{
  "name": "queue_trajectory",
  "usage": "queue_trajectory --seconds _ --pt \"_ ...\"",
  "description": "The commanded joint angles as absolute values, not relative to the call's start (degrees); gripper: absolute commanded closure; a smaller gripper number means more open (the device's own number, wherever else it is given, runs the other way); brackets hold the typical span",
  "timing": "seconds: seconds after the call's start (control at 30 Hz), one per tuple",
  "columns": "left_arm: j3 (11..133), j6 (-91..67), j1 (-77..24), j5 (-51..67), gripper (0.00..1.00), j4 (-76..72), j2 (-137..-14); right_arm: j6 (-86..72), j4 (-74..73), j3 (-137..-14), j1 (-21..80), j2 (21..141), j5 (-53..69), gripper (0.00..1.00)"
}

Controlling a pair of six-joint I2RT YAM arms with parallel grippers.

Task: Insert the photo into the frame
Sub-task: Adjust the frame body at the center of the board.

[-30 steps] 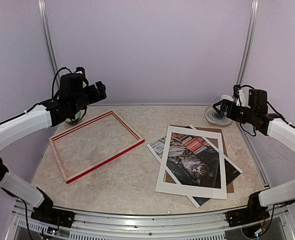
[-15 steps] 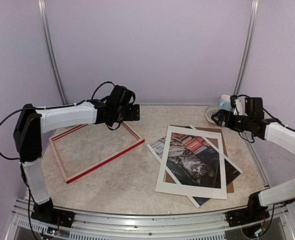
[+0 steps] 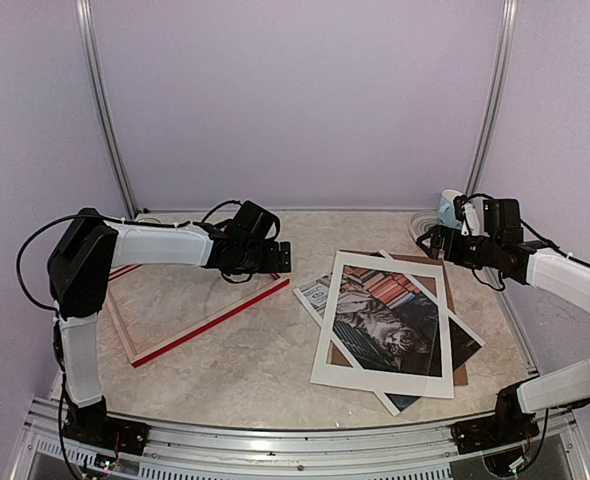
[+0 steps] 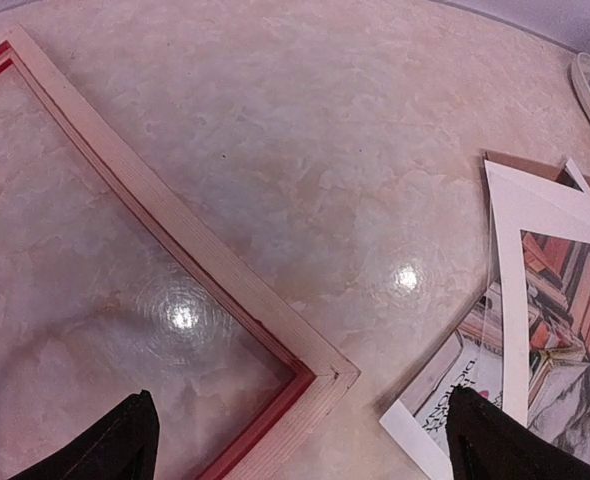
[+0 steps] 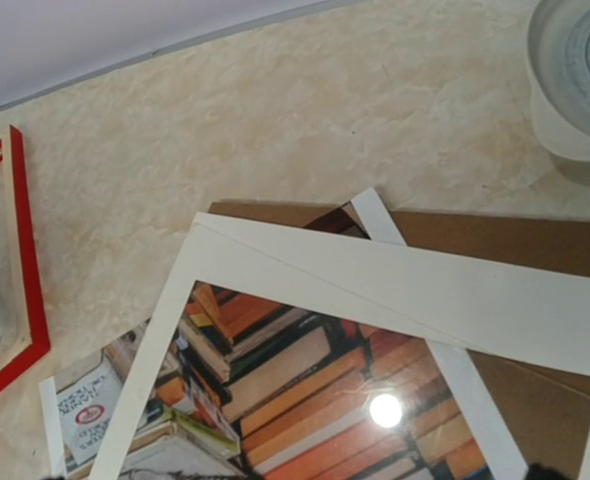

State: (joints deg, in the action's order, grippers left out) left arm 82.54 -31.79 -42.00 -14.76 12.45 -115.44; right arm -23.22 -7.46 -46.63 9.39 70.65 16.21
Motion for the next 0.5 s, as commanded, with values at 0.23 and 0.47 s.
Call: queue_trajectory --seconds 0.23,0.47 --pt "80.1 -32.8 -42.4 -7.5 0.01 7.7 -119.5 -22.3 -7.4 -46.1 10.5 71.3 15.1 0.01" --pt "77.2 -31.2 -42.5 -8.8 0.06 9.5 -118.5 -22.3 -7.2 -45.9 10.5 71.6 15.2 0.01"
